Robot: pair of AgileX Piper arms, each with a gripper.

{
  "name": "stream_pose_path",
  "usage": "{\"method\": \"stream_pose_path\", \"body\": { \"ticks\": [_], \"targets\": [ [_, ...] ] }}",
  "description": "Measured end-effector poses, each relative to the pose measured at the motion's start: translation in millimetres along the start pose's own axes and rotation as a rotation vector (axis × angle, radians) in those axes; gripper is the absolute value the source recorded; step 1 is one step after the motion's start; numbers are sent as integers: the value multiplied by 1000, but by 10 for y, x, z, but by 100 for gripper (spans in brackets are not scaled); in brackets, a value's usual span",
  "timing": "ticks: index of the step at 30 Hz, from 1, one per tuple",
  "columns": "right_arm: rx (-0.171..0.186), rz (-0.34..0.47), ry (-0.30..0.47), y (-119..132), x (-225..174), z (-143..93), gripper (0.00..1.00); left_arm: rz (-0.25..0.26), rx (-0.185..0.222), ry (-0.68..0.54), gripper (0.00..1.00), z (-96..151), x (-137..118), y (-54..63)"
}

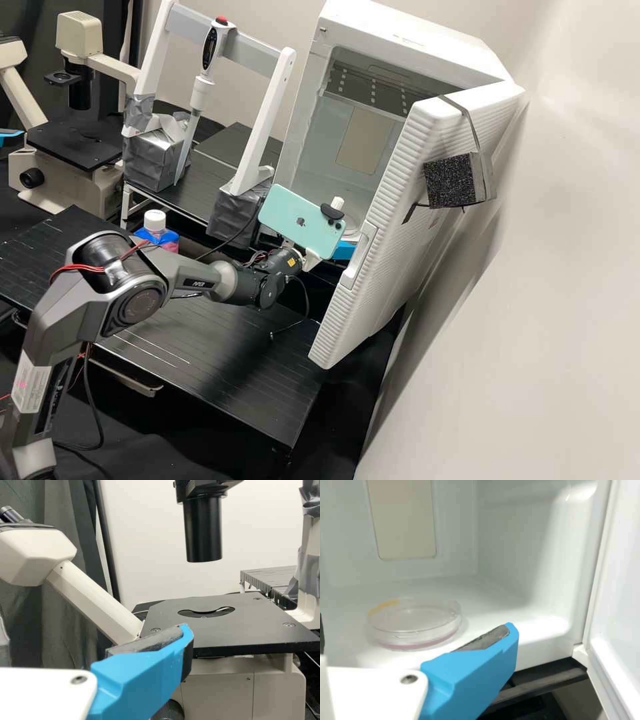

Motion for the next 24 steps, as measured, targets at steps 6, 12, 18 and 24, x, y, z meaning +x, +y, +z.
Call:
{"method": "stream_pose_path", "body": {
  "ticks": [6, 12, 18, 24],
  "targets": [
    [-4, -19, -18, -45, 126, 1, 100, 0, 0, 0, 100, 0, 0, 0],
    [-9, -18, -17, -43, 198, -7, 0, 0, 0, 0, 100, 0, 0, 0],
    [-11, -18, -24, -40, 251, 12, 0, 0, 0, 0, 100, 0, 0, 0],
    [-11, -17, -23, -40, 267, 16, 0, 0, 0, 0, 100, 0, 0, 0]
  ]
}}
